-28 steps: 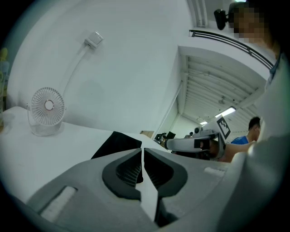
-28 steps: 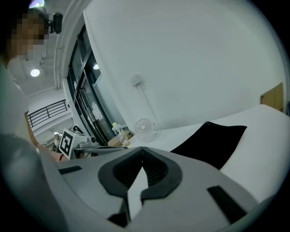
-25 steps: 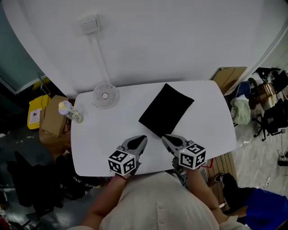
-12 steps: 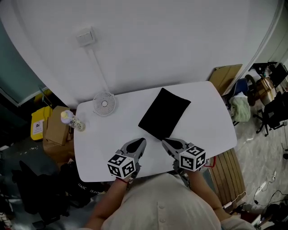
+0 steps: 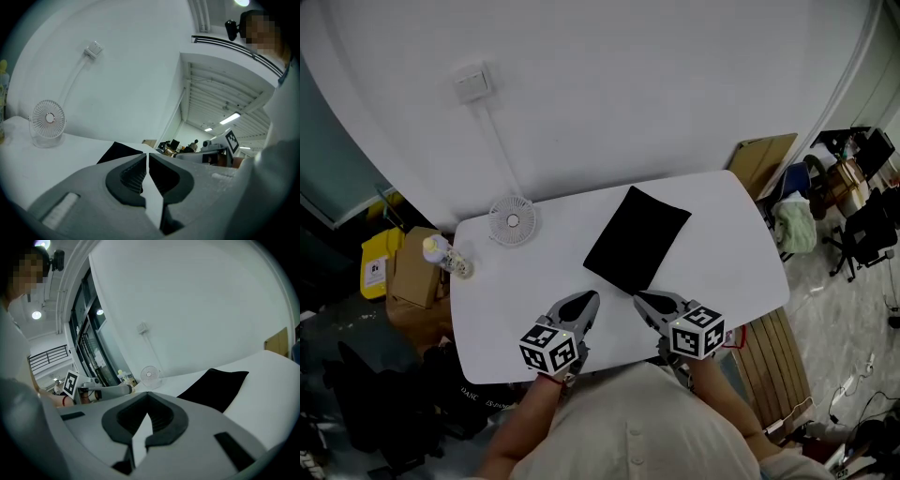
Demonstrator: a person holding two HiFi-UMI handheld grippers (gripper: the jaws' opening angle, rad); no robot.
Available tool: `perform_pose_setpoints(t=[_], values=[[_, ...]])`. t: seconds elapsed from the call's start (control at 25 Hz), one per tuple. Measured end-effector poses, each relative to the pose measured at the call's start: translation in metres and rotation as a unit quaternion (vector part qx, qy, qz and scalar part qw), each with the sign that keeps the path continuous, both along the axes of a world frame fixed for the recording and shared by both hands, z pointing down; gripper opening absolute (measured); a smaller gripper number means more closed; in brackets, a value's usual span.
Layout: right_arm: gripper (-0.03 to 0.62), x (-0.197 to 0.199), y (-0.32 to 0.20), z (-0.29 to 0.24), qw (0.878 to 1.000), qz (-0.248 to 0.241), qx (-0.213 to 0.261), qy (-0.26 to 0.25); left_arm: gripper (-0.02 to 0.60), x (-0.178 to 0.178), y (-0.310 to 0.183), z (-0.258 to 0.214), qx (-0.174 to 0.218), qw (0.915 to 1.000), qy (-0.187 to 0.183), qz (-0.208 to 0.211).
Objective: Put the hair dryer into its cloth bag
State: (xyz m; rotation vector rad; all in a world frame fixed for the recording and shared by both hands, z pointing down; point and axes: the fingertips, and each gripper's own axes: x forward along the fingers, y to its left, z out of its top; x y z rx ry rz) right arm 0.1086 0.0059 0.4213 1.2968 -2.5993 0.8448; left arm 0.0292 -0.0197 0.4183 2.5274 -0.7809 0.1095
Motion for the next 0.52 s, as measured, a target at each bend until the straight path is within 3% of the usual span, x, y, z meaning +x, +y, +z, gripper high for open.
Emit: perform_pose_setpoints(t=[0.52], values=[[0.015,0.0006,-0.0016,-0.0015,1.0,-0.002,0.004,-0.004,0.026,-0.0006,-0.0004,0.0057,-0.013,0.9999,0.005,-0.003]])
